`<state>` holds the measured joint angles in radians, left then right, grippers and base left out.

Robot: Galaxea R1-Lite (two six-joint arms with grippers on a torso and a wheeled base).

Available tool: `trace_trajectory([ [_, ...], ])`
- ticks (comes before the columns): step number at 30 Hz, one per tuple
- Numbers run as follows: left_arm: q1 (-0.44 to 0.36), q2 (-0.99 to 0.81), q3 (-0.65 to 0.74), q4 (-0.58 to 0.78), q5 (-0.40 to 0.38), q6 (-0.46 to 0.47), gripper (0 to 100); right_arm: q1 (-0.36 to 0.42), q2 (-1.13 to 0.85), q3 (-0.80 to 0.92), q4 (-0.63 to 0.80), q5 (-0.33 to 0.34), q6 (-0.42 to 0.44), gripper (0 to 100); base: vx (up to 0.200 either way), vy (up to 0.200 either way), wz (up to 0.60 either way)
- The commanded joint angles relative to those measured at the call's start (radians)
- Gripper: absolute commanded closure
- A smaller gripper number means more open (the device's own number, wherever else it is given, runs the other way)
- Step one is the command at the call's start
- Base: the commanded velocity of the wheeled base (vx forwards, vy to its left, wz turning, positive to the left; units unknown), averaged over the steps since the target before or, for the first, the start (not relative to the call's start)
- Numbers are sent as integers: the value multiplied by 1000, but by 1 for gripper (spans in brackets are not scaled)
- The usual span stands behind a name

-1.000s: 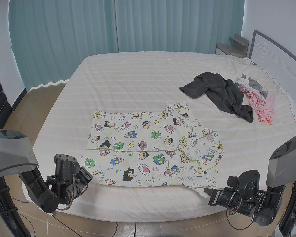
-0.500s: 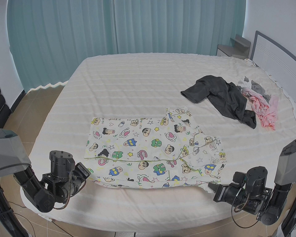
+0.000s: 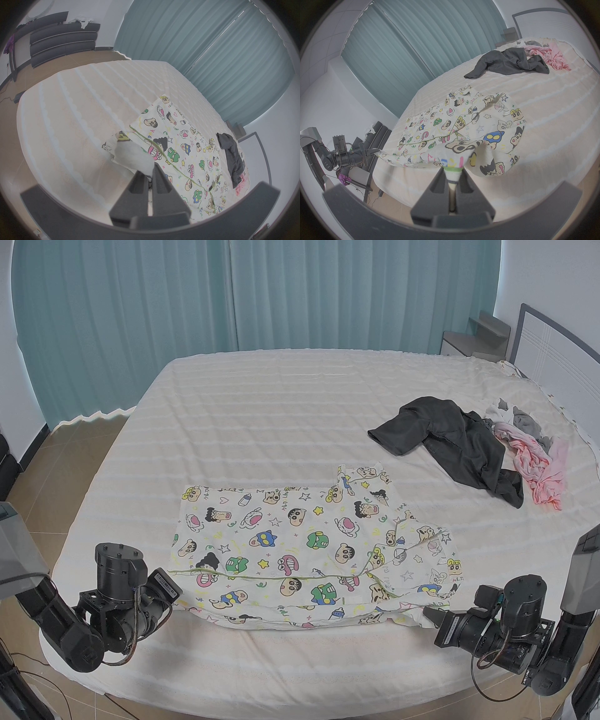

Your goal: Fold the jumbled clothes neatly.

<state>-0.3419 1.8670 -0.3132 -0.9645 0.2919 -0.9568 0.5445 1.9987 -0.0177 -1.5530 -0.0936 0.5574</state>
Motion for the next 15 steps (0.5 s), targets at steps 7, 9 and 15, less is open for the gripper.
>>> trace_trajectory([
  [7, -2, -14, -1, 0, 0, 1, 100, 0, 2, 18, -13, 0, -2, 100, 171, 0, 0],
  [9, -2, -22, 0, 0, 0, 1, 100, 0, -3, 18, -13, 0, -2, 100, 0, 0, 0],
  [15, -2, -29, 0, 4, 0, 1, 100, 0, -6, 18, -13, -1, -4, 100, 0, 0, 0],
])
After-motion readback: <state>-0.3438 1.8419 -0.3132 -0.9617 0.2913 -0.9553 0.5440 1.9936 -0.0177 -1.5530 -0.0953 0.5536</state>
